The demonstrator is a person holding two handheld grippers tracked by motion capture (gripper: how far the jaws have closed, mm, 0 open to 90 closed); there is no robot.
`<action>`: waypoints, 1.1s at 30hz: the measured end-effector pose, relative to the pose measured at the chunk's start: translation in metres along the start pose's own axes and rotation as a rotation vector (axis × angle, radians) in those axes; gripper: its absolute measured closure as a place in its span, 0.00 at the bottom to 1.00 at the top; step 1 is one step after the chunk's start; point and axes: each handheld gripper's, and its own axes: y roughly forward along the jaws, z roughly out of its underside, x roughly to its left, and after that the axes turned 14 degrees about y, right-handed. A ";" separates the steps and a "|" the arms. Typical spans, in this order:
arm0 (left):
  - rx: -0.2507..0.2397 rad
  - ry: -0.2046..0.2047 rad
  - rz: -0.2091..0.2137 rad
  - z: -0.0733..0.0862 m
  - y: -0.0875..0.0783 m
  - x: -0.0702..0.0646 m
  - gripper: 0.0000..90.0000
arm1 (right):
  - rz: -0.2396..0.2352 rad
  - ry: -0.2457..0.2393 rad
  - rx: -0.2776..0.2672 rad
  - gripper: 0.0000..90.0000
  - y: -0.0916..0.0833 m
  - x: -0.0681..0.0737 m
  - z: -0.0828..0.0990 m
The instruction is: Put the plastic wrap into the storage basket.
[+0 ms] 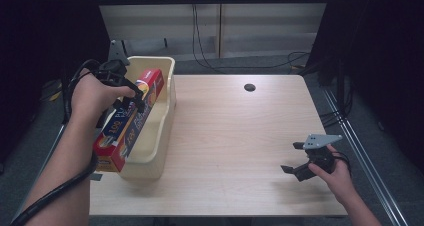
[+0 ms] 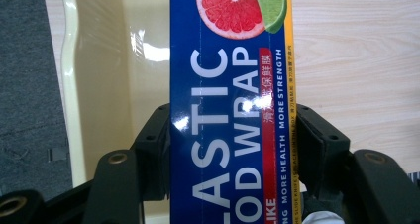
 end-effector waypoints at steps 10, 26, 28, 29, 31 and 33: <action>0.009 -0.017 0.004 0.000 0.010 0.002 0.46 | -0.001 -0.001 0.000 0.03 0.000 0.000 0.000; 0.035 -0.032 0.012 0.003 0.029 0.008 0.46 | -0.002 -0.004 0.003 0.03 0.001 0.001 0.000; 0.043 -0.030 0.014 0.003 0.032 0.008 0.46 | -0.001 -0.004 0.003 0.03 0.001 0.001 0.000; 0.043 -0.030 0.014 0.003 0.032 0.008 0.46 | -0.001 -0.004 0.003 0.03 0.001 0.001 0.000; 0.044 -0.032 0.019 0.003 0.033 0.009 0.46 | -0.003 -0.003 0.002 0.03 0.001 0.001 0.000; 0.046 -0.030 0.013 0.003 0.035 0.009 0.46 | -0.002 -0.003 0.003 0.03 0.001 0.001 0.000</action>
